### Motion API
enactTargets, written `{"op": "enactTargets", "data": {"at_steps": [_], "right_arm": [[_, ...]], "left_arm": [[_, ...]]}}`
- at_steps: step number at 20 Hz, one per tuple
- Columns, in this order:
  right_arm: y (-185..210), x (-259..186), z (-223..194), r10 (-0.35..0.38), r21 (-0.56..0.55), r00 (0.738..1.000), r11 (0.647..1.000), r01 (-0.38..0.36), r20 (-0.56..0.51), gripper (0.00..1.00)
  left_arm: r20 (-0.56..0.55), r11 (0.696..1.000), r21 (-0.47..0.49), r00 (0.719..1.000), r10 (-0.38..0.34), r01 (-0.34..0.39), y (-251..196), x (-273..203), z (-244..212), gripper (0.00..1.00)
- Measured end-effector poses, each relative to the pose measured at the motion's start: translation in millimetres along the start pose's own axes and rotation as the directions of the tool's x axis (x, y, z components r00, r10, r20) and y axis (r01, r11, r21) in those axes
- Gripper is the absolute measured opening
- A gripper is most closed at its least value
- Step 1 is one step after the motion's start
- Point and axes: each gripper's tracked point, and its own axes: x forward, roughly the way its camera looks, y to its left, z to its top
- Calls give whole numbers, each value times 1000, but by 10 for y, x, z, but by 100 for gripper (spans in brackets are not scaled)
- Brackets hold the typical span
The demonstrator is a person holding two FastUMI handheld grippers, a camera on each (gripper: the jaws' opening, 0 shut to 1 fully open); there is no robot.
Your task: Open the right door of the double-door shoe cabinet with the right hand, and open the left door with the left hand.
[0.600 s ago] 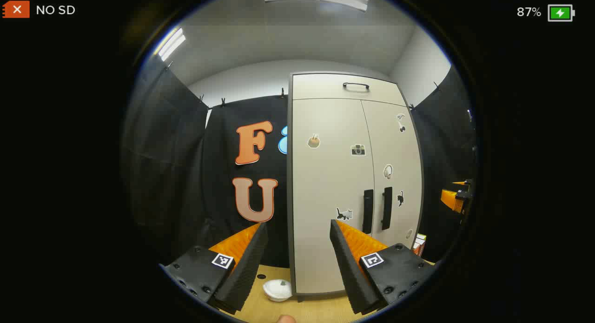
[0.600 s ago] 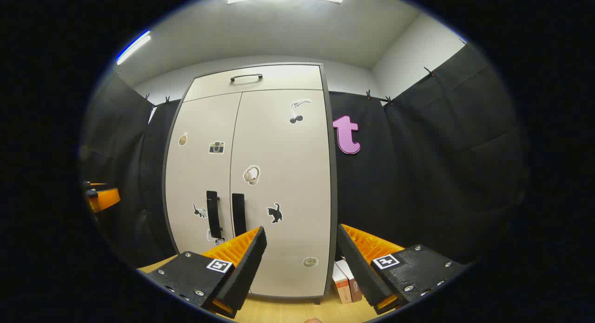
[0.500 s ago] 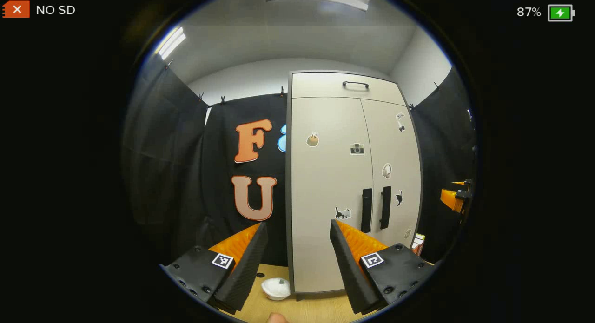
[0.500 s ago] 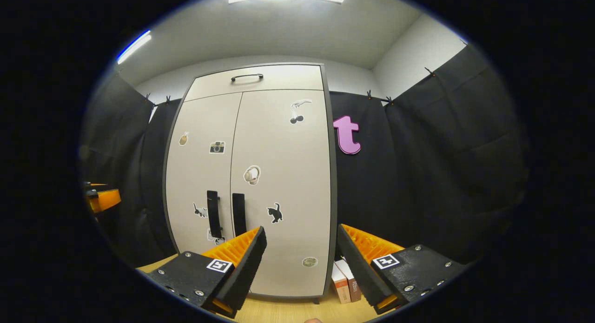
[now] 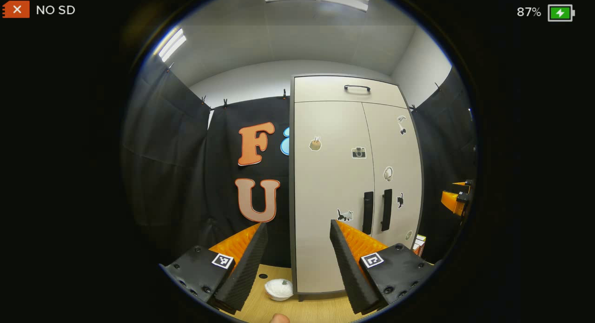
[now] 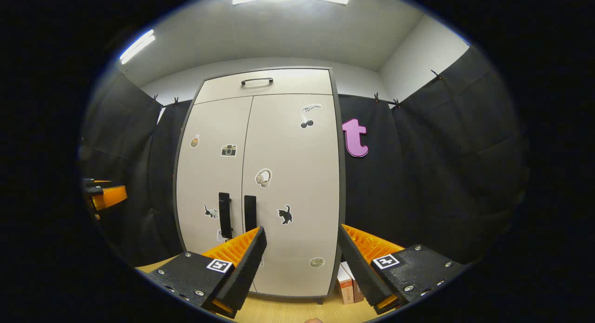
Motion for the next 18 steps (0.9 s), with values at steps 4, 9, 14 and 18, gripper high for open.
{"op": "enactTargets", "data": {"at_steps": [4, 9, 14, 18], "right_arm": [[92, -29, 24, 9, -11, 1000, 1000, -9, 1, 94], [206, 38, -7, 3, -5, 1000, 1000, -3, -7, 94], [499, 230, -156, 25, -26, 999, 999, -26, -40, 94], [734, 476, -310, 42, -25, 996, 999, -44, -82, 94]], "left_arm": [[12, 1000, 1, 1000, 0, 0, 48, -49, 46, 81], [7, 1000, -6, 1000, -28, 28, 15, -99, 30, 81], [4, 1000, -13, 1000, -23, 23, 76, -112, -2, 81], [-3, 1000, -22, 1000, -14, 14, 169, -88, -64, 81]]}}
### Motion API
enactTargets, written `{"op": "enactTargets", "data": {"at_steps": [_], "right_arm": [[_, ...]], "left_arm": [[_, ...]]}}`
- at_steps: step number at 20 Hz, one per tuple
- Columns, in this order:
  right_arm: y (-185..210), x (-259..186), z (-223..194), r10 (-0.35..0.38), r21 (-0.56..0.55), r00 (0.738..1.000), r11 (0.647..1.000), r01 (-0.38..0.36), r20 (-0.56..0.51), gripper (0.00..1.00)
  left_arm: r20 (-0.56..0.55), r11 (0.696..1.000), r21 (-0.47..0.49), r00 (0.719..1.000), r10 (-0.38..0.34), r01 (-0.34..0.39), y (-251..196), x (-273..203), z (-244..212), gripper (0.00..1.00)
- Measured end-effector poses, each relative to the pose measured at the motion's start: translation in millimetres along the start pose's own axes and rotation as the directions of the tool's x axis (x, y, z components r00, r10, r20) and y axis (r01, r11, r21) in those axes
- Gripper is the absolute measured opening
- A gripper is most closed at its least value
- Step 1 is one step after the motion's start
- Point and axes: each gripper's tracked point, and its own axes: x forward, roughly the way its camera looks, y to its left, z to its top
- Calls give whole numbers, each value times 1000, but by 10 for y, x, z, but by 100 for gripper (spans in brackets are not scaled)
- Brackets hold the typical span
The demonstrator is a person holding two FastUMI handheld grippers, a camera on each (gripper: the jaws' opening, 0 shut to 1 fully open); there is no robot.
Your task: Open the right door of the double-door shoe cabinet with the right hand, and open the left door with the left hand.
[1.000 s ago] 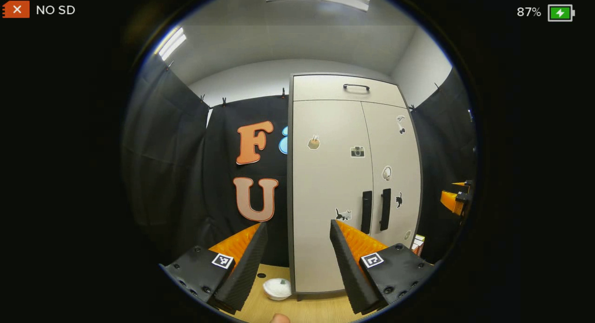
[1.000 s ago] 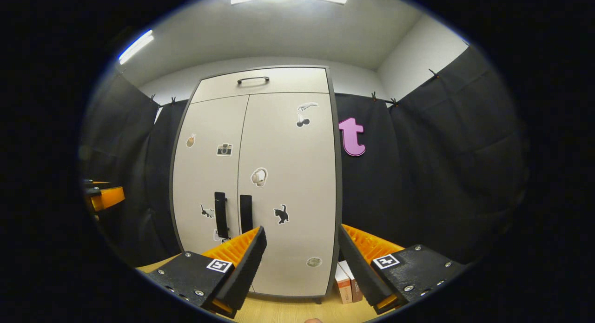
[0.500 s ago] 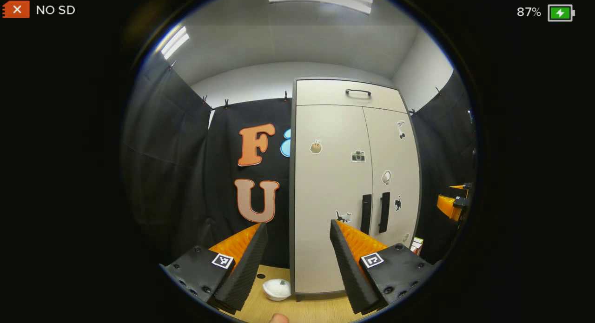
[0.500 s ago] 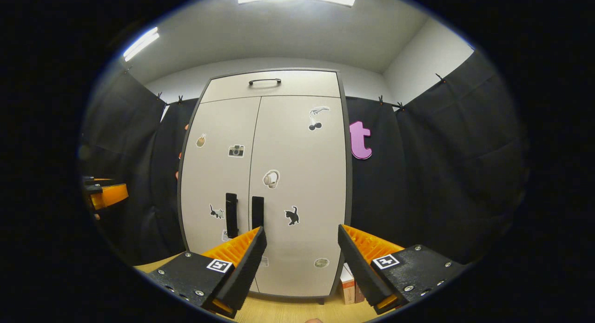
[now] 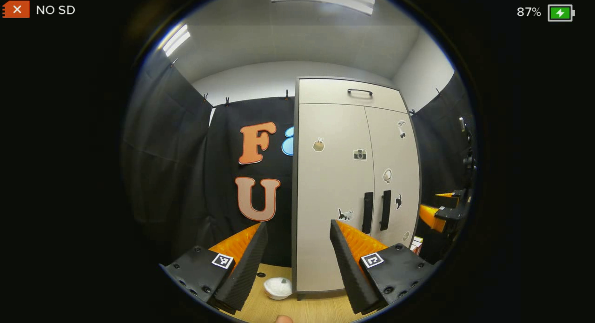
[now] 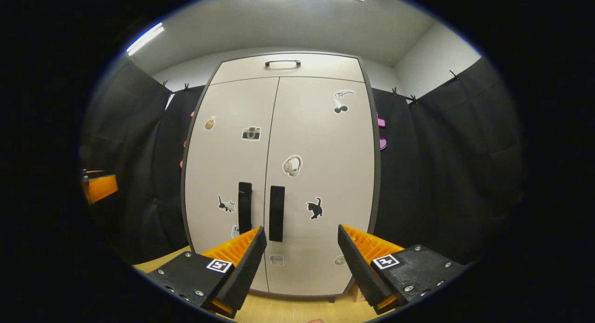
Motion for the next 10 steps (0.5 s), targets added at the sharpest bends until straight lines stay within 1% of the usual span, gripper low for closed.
{"op": "enactTargets", "data": {"at_steps": [2, 5, 7, 10], "right_arm": [[100, 146, -54, 14, 11, 1000, 1000, -13, -15, 94], [168, 401, -102, 14, 25, 1000, 1000, -13, -17, 94], [214, 570, -163, 3, 30, 999, 1000, -2, -34, 94], [332, 795, -203, 18, 45, 999, 999, -16, -51, 94]], "left_arm": [[-9, 1000, 1, 1000, 11, -11, 58, 22, -57, 81], [-19, 999, -2, 999, 32, -32, 154, 56, -121, 81], [-19, 999, -3, 999, 36, -36, 202, 82, -152, 81], [-36, 999, -2, 999, 38, -38, 270, 106, -214, 81]]}}
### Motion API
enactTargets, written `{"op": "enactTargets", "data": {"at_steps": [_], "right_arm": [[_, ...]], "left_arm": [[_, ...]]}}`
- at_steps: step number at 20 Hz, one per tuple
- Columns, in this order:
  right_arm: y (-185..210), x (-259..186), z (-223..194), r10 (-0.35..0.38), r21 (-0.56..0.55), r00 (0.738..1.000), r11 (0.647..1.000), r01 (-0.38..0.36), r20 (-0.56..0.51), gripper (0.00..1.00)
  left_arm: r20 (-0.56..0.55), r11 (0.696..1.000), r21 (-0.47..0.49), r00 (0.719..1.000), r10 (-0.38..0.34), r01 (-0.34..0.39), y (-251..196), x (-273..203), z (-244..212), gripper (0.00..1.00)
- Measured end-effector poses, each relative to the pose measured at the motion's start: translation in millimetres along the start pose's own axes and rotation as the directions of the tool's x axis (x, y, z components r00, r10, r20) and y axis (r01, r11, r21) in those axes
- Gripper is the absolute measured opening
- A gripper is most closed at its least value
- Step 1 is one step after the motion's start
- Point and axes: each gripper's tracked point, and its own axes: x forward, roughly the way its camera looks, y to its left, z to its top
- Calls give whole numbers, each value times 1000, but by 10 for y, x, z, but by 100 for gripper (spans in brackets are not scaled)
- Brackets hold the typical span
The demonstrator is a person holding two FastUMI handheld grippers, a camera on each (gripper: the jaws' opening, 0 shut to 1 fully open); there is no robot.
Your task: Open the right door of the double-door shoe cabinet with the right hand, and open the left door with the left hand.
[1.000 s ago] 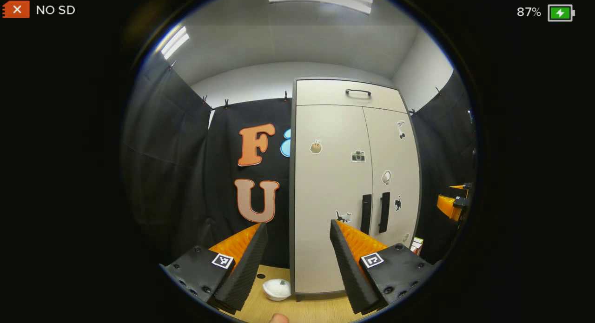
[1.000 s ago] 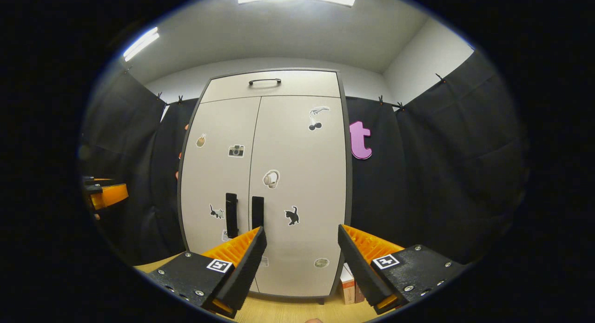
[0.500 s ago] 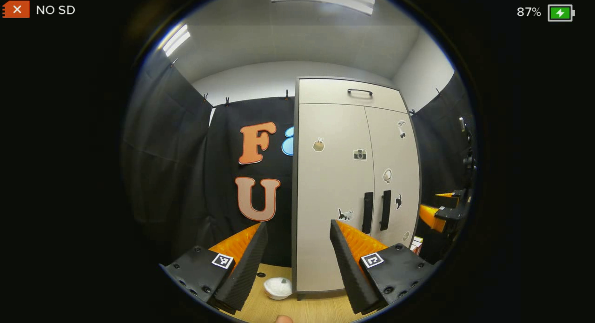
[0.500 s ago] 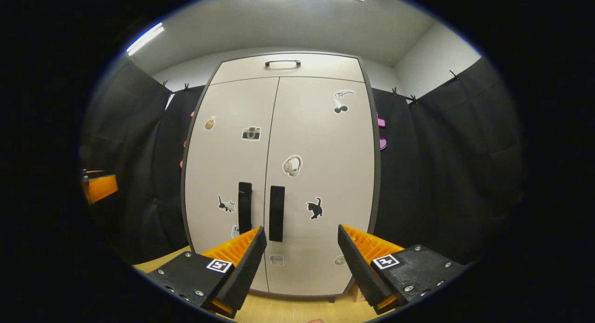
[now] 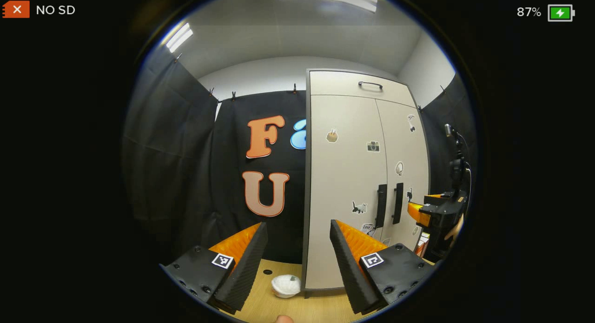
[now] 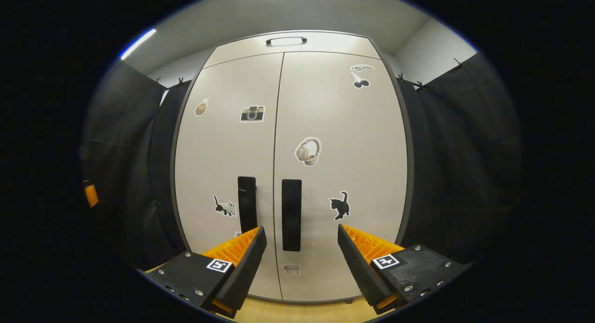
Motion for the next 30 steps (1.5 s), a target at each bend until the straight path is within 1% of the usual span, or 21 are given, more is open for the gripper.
{"op": "enactTargets", "data": {"at_steps": [5, 7, 8, 10, 12, 13, 16, 19, 21, 22, 23, 24, 27, 30], "right_arm": [[106, 288, -46, -11, -12, 1000, 1000, 11, -11, 93], [114, 381, -72, -20, -13, 1000, 1000, 20, -19, 89], [110, 421, -81, -24, -9, 999, 1000, 24, -22, 84], [85, 498, -86, -31, 5, 999, 999, 31, -25, 79], [55, 567, -98, -39, 22, 999, 999, 39, -28, 76], [49, 599, -119, -38, 26, 999, 999, 38, -35, 76], [69, 677, -166, -30, 34, 998, 999, 32, -47, 66], [91, 747, -207, -30, 35, 998, 999, 32, -54, 62], [95, 767, -219, -34, 36, 998, 999, 36, -56, 55], [67, 773, -208, -47, 33, 998, 998, 48, -50, 48], [52, 777, -201, -52, 34, 998, 998, 53, -46, 45], [56, 780, -206, -49, 41, 998, 998, 51, -50, 37], [53, 776, -209, -42, 42, 998, 998, 44, -51, 33], [47, 751, -212, -50, 35, 998, 998, 52, -50, 23]], "left_arm": [[-1, 1000, 8, 1000, 1, -1, 64, -2, -31, 81], [0, 1000, 0, 1000, -8, 8, 77, -25, -30, 81], [0, 1000, -4, 1000, -13, 13, 83, -42, -25, 81], [9, 1000, -3, 1000, -15, 15, 124, -82, -15, 81], [22, 1000, 6, 1000, -13, 13, 161, -141, 26, 81], [25, 1000, 11, 1000, -16, 16, 166, -156, 28, 81], [36, 1000, 15, 999, -17, 16, 203, -197, 57, 81], [36, 1000, 9, 999, -13, 13, 240, -185, 34, 81], [31, 1000, 8, 999, -6, 6, 265, -167, 15, 81], [29, 1000, 6, 1000, -1, 1, 283, -157, 7, 81], [25, 1000, 3, 1000, 2, -2, 295, -151, -6, 81], [22, 1000, 0, 1000, 7, -7, 309, -142, -19, 81], [4, 1000, -14, 1000, 14, -14, 332, -142, -57, 81], [0, 1000, -26, 1000, 17, -17, 338, -168, -57, 81]]}}
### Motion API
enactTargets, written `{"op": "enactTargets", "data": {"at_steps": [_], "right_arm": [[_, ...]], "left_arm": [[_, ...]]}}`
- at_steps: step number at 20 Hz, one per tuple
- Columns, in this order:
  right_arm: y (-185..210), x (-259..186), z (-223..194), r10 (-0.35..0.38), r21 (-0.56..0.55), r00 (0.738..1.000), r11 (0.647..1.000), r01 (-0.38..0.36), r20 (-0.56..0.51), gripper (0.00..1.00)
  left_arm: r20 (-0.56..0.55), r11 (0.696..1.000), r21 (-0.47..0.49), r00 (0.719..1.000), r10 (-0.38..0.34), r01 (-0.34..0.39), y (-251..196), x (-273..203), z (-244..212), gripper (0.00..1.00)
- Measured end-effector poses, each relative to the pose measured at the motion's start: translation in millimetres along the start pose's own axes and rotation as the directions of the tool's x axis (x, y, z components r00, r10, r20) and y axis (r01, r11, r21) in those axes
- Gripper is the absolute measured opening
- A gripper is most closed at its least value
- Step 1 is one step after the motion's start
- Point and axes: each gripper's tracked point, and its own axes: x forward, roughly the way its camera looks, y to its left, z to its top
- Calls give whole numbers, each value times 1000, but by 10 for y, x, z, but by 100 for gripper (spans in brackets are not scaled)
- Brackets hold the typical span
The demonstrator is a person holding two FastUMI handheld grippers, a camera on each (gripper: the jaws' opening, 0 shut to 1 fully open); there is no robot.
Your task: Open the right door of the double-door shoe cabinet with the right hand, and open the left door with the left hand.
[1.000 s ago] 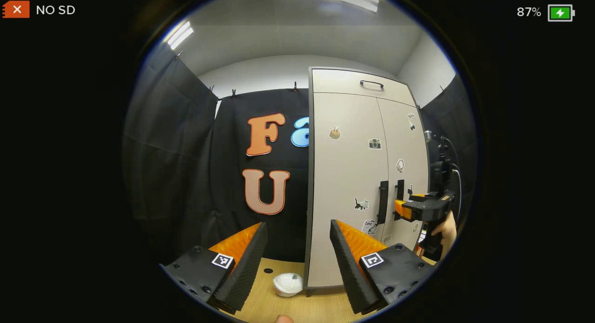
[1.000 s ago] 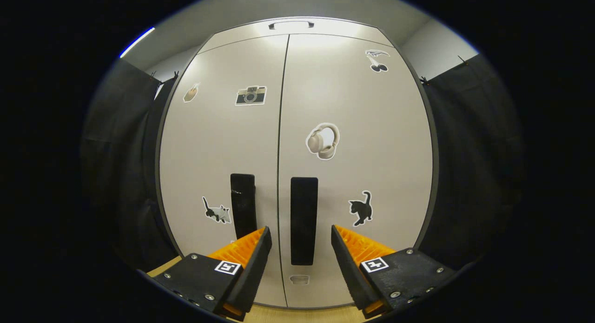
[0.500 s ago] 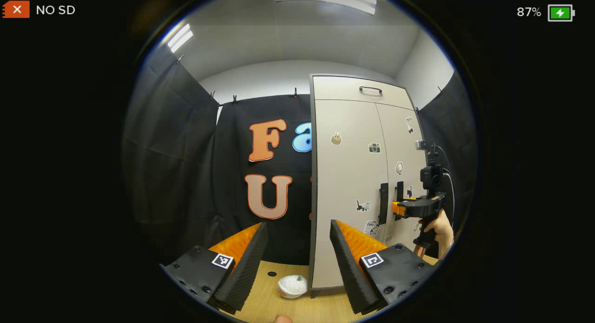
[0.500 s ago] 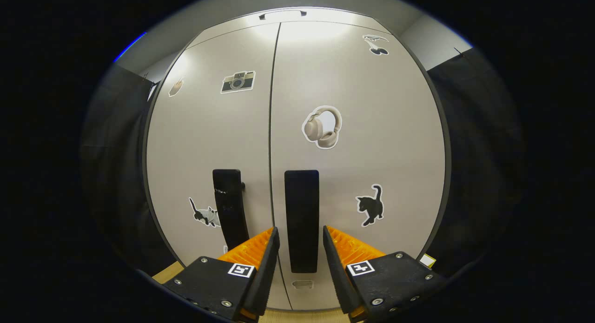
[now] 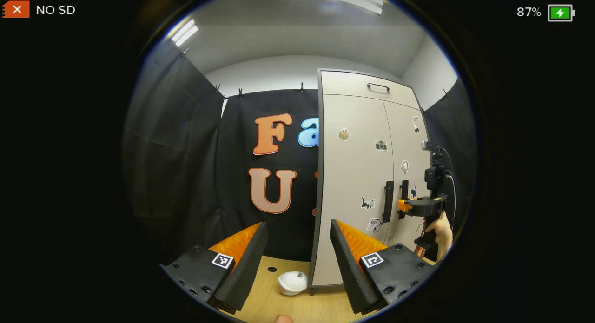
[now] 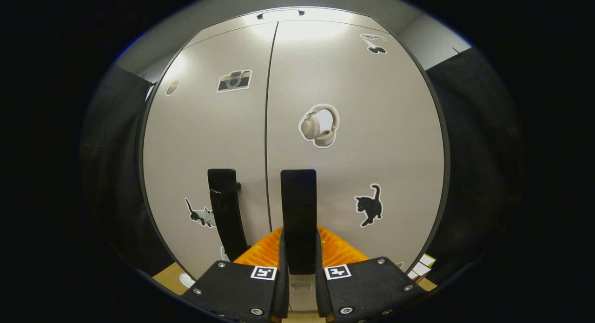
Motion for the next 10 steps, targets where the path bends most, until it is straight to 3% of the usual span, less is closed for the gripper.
{"op": "enactTargets", "data": {"at_steps": [10], "right_arm": [[-31, -242, 32, 84, 3, 996, 996, -84, -8, 8]], "left_arm": [[-4, 1000, 8, 1000, 30, -30, -41, -231, 69, 82]]}}
